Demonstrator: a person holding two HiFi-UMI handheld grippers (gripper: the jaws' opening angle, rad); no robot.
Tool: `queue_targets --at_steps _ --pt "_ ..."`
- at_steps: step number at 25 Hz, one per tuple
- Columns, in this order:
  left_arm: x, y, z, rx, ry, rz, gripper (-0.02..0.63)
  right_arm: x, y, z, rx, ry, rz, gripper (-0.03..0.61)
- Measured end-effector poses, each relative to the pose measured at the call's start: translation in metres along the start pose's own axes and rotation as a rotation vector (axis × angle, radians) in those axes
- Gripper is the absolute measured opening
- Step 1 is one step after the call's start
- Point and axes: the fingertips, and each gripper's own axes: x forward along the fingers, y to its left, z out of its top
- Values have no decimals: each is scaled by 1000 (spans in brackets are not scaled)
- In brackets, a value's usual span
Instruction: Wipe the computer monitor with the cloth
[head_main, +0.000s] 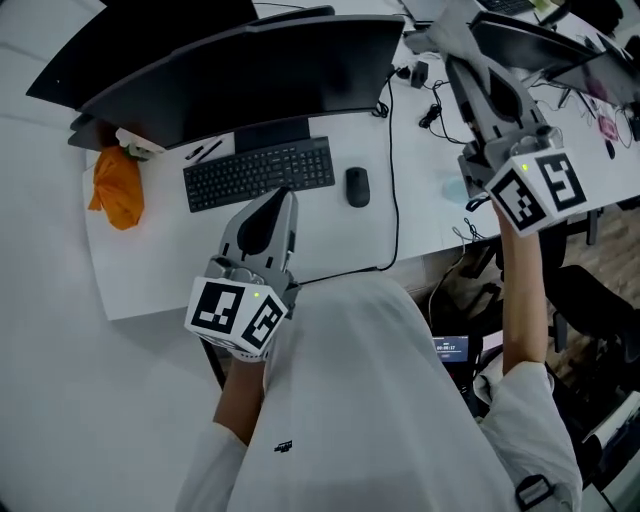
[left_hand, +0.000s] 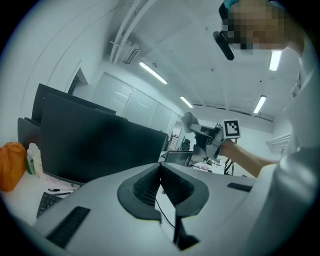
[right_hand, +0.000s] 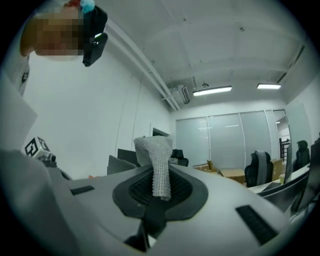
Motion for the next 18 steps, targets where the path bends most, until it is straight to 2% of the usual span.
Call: queue_targets --at_steps 2,4,8,15,18 --pt "-2 0 0 -6 -3 0 20 -14 6 -14 -25 66 -12 28" --pt "-4 0 2 -9 -9 -2 20 -26 16 -28 -2 102 -6 28" --pt "-7 2 6 -8 -35 -1 19 -46 41 -47 43 115 14 29" --pt "-8 -10 3 -8 -34 -29 19 -80 85 -74 21 163 21 29" --pt "-8 -14 5 6 -39 -39 20 -89 90 -86 8 182 -29 29"
